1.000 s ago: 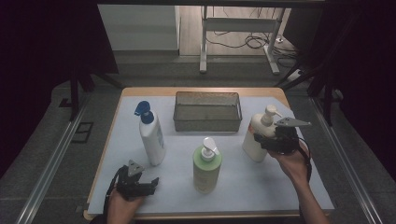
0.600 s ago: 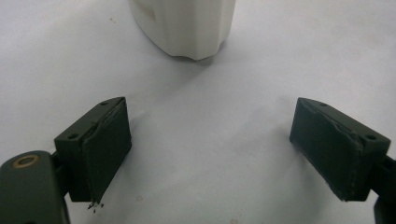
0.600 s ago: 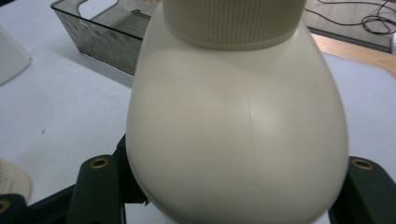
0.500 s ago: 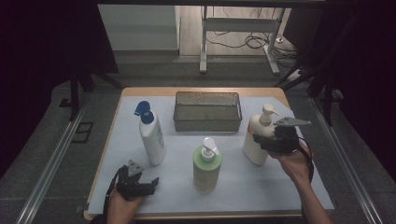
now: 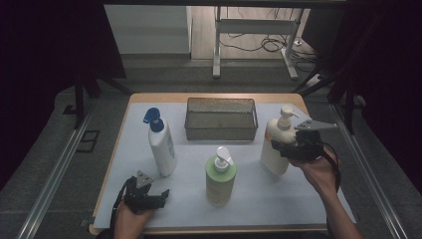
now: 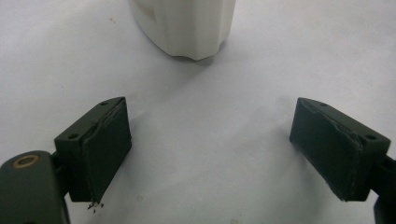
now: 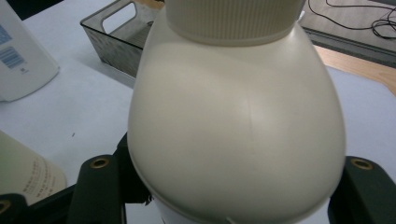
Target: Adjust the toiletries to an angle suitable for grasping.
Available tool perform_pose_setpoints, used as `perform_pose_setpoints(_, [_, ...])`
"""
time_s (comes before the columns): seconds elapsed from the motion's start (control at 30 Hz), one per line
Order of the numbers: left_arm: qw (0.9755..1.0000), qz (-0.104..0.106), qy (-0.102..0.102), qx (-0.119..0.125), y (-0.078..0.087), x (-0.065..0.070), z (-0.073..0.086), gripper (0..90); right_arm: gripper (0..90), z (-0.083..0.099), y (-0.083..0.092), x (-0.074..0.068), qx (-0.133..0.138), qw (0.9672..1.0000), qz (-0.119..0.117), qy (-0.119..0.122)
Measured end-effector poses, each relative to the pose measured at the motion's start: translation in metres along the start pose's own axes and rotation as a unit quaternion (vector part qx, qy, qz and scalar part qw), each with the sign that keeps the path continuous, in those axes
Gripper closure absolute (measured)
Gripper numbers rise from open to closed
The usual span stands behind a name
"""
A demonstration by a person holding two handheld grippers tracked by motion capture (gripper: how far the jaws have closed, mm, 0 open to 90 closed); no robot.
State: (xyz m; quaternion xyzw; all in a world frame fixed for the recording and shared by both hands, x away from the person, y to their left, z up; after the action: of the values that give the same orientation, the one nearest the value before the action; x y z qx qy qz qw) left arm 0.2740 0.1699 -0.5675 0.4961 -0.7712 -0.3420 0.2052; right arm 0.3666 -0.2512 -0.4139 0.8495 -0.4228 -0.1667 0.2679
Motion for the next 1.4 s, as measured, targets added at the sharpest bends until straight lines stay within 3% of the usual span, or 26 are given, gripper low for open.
perform_pose_setpoints(0.57, [1.0000,0.000,0.000,0.000,0.000,0.000,0.000,12.2,37.0,-0.034,0.005,-0.019,0.007,0.9994,-0.031,0.011])
perform_pose_setpoints(1.03, [1.0000,0.000,0.000,0.000,0.000,0.000,0.000,12.2,37.1,-0.066,-0.008,-0.034,0.018,0.9987,-0.041,0.025])
perform_pose_setpoints(1.4, [1.0000,0.000,0.000,0.000,0.000,0.000,0.000,12.2,37.2,-0.088,-0.020,-0.040,0.029,0.9983,-0.046,0.020])
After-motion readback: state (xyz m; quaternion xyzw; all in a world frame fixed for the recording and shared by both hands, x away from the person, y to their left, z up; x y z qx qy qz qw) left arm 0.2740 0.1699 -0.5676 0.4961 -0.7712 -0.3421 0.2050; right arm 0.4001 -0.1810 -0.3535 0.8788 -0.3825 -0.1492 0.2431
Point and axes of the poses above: each handheld gripper's, and its own axes: y roughly backward along the jaws, z roughly out of its underside, x roughly to its right, the point moved 6 cm from there along -y, roughly forward along the jaws, and after that the axes turned 4 degrees about -z, right-handed, at the moved point
